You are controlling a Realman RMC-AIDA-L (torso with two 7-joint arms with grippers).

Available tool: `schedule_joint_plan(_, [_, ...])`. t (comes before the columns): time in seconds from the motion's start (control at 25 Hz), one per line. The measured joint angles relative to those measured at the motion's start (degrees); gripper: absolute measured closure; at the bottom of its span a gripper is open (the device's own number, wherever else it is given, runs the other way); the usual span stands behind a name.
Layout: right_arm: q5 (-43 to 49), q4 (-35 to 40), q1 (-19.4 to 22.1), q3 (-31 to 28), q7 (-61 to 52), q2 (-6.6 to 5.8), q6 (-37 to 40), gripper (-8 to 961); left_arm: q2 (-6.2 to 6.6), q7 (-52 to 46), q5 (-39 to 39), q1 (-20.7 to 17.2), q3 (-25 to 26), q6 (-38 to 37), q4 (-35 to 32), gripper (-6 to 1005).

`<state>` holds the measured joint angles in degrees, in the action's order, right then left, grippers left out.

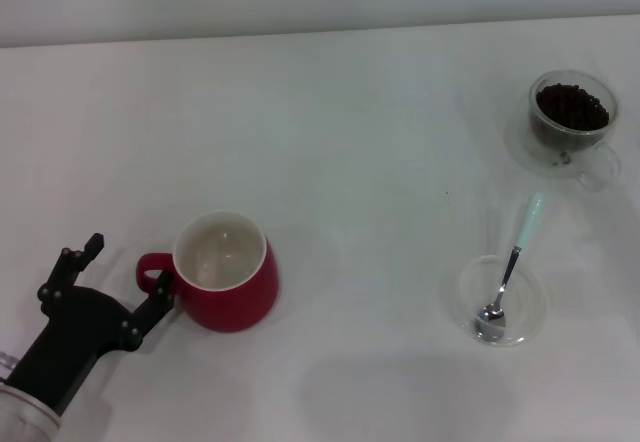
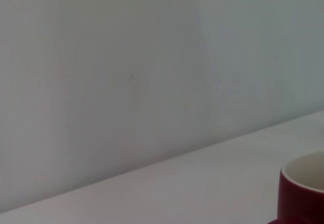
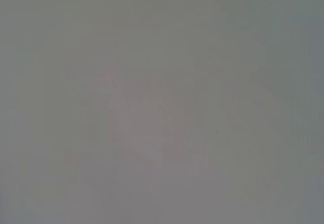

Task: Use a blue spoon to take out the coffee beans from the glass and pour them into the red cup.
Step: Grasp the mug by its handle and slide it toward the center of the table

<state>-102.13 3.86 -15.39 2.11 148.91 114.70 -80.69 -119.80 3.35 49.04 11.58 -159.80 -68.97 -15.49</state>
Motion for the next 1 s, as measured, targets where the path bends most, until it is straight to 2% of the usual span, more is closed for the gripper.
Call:
schedule_joint_plan(0.2, [-0.4, -0.1, 0.0, 0.0, 0.3, 0.08, 0.0, 77, 0.0, 1.0, 0.2, -0.1, 0.0, 0.2, -0.4, 135])
schedule_joint_plan(0.4, [-0.7, 0.0, -0.3, 0.0, 0.3, 0.09, 0.1, 77, 0.0, 1.0, 0.2, -0.1, 0.0, 0.9, -0.4, 298])
schedule_joint_plan(1.0, [-0.7, 0.0, -0.5, 0.0, 0.0, 0.09, 0.2, 77, 0.17, 1.0, -0.1, 1.0, 0.0, 1.2, -0.6, 616])
